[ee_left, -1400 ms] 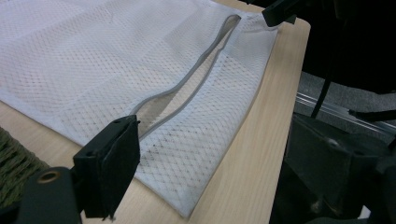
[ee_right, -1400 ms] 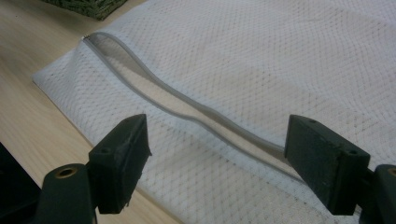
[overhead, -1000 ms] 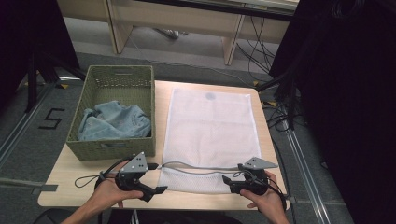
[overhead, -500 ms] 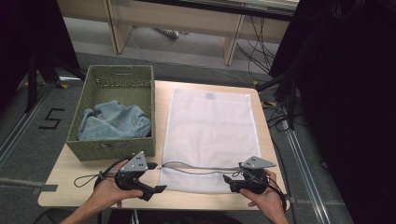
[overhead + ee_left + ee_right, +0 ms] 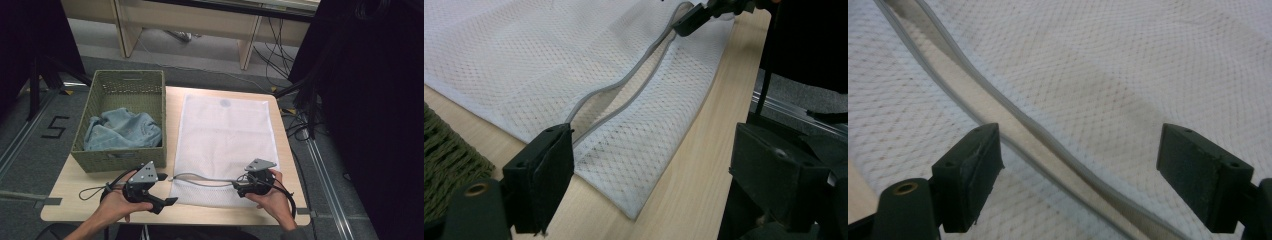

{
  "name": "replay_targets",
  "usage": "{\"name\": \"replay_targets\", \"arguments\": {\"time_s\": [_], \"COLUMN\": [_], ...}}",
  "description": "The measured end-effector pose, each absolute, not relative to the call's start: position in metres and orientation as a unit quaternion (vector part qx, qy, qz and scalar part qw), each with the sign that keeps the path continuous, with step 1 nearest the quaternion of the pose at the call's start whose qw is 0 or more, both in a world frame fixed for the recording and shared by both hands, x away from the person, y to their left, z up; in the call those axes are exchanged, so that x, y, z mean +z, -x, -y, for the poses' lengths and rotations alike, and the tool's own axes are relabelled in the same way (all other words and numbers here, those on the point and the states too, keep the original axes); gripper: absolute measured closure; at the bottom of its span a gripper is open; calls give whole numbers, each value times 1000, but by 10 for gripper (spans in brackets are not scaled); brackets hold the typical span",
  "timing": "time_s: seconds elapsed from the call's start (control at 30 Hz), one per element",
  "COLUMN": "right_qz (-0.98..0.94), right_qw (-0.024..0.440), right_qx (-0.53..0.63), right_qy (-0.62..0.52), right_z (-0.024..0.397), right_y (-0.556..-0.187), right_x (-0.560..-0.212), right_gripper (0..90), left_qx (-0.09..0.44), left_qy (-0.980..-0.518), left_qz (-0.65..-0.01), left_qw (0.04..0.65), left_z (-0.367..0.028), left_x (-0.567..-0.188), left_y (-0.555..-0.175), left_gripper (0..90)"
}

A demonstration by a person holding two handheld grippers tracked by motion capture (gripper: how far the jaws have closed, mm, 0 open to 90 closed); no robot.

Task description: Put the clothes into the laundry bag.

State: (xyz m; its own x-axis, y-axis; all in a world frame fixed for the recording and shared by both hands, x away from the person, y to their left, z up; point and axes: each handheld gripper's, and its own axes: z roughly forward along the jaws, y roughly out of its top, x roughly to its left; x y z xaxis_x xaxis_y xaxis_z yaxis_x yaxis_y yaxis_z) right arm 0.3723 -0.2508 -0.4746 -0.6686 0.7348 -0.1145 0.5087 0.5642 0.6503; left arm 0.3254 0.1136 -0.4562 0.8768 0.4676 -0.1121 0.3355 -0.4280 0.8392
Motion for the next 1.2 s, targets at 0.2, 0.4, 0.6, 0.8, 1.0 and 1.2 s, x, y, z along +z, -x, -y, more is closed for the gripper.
{"name": "replay_targets", "arguments": {"time_s": [0.2, 0.4, 0.6, 0.8, 1.0, 1.2], "right_qz": [-874, -887, -890, -894, -895, -900], "right_qw": [190, 183, 196, 225, 217, 227], "right_qx": [282, 267, 254, 225, 228, 224], "right_qy": [-346, -328, -323, -315, -318, -298], "right_z": [237, 226, 218, 230, 226, 220], "right_y": [-389, -397, -403, -413, -412, -415], "right_x": [-482, -491, -498, -494, -495, -496], "right_gripper": [222, 224, 308, 502, 631, 722], "left_qx": [68, 64, 64, 67, 71, 71], "left_qy": [-843, -841, -842, -843, -845, -844], "left_qz": [-241, -249, -243, -244, -240, -240], "left_qw": [477, 476, 477, 474, 472, 474], "left_z": [-115, -115, -116, -116, -116, -116], "left_x": [-455, -455, -455, -454, -455, -455], "left_y": [-325, -325, -326, -325, -326, -326], "left_gripper": [168, 168, 168, 168, 169, 170]}}
